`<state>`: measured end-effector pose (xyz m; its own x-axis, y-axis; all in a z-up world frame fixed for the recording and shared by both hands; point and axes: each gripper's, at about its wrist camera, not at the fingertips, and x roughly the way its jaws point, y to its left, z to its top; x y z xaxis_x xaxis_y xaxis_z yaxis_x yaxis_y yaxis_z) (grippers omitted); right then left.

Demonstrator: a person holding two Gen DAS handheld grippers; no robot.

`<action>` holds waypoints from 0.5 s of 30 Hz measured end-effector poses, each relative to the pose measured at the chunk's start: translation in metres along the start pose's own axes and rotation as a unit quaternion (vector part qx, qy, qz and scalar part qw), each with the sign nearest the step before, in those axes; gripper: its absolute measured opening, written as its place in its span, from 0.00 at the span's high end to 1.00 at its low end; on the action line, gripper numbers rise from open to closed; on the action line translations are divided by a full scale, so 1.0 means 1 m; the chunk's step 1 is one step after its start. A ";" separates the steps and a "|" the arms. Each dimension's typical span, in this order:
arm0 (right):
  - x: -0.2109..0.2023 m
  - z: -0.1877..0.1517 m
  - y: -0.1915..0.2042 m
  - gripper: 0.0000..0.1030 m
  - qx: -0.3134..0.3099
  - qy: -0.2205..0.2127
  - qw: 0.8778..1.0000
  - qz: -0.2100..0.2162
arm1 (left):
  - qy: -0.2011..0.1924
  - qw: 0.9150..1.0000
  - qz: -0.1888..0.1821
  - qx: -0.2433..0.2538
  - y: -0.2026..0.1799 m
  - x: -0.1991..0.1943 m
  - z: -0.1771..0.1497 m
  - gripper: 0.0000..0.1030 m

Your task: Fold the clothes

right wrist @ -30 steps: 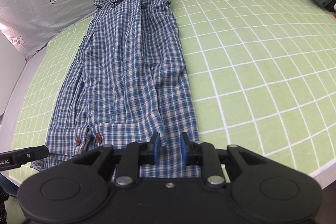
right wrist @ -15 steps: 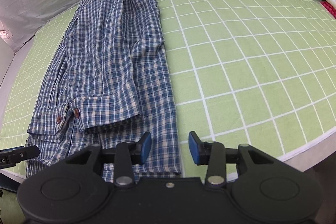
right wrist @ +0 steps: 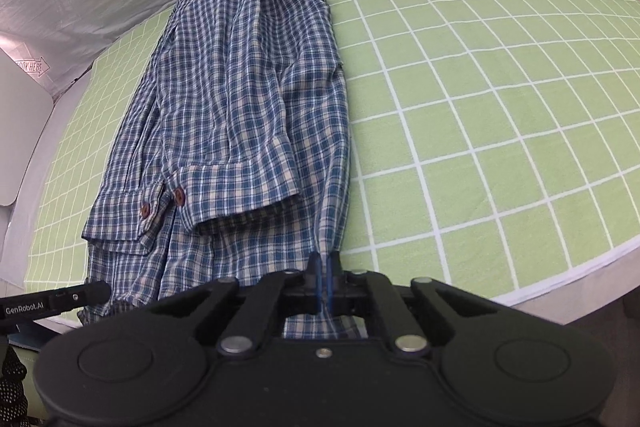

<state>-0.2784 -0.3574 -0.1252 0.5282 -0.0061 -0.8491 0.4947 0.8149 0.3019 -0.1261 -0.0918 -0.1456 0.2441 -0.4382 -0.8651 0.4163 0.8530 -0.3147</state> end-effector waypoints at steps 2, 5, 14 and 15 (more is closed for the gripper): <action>-0.006 0.004 0.003 0.98 0.004 -0.019 1.000 0.014 | -0.013 1.000 -0.009 -0.011 -0.004 -0.006 0.004 0.93; -0.020 0.016 0.008 0.98 0.003 -0.060 0.997 0.043 | -0.037 0.999 -0.024 -0.013 -0.013 -0.017 0.016 0.94; -0.027 0.066 0.017 0.98 0.009 -0.123 0.990 0.072 | -0.113 0.992 -0.045 -0.017 -0.032 -0.041 0.073 0.93; -0.026 0.071 0.016 0.98 0.014 -0.127 0.989 0.073 | -0.117 0.992 -0.044 -0.021 -0.032 -0.041 0.078 0.94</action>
<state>-0.2356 -0.3855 -0.0677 0.7497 -0.0375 -0.6607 0.4172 0.8017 0.4280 -0.0807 -0.1232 -0.0697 0.4067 -0.5603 -0.7216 0.4090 0.8179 -0.4047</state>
